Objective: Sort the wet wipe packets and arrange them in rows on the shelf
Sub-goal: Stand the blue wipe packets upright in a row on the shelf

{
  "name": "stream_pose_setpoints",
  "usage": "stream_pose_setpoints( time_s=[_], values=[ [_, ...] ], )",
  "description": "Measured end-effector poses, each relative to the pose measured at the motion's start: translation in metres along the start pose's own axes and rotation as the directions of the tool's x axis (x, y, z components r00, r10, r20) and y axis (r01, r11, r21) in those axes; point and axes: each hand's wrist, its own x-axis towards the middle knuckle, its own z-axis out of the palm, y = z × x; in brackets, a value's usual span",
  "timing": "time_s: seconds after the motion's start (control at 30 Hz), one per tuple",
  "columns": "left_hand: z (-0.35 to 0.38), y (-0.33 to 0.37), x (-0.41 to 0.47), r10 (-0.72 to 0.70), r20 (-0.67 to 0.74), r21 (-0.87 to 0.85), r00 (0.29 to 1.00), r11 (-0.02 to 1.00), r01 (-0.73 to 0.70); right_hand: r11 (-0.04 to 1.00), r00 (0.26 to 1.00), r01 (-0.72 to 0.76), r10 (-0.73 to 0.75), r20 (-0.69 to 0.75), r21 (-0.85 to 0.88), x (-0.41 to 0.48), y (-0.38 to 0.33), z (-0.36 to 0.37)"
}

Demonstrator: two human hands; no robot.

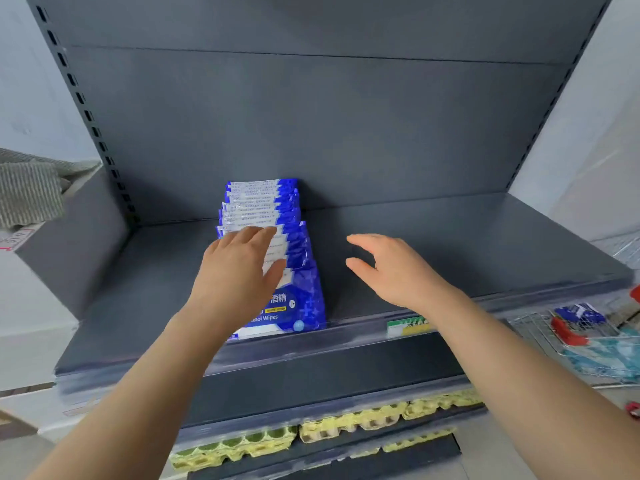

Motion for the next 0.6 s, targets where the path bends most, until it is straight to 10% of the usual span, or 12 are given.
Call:
stream_pose_setpoints(
  time_s=[0.6],
  values=[
    [0.162, 0.429, 0.079, 0.523, -0.039, -0.178, 0.851, 0.835, -0.521, 0.913, 0.937, -0.316, 0.258, -0.235, -0.258, -0.16, 0.354, -0.128]
  ],
)
